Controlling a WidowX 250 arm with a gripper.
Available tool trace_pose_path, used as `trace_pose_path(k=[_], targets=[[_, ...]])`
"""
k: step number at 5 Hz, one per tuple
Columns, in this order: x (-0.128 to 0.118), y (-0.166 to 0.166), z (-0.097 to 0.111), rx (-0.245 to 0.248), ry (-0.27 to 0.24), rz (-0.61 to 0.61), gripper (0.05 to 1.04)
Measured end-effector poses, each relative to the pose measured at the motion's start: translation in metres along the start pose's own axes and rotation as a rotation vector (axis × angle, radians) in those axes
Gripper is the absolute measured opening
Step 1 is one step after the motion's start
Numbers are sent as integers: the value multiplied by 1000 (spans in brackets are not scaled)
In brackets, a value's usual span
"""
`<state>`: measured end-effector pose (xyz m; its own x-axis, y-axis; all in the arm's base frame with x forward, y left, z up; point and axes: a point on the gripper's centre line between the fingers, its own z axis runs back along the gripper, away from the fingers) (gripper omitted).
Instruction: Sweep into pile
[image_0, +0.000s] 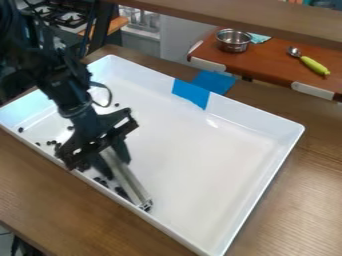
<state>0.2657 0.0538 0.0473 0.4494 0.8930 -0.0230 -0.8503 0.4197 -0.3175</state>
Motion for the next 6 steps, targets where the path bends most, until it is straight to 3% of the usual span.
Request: trace_pose_path(k=[2, 3, 4, 6], targets=[[72, -35, 34, -161, -1, 238, 370], [102, -40, 50, -208, -6, 321, 370], [123, -44, 56, -234, -19, 368, 370], [176, -47, 37, -220, -77, 486, 370]])
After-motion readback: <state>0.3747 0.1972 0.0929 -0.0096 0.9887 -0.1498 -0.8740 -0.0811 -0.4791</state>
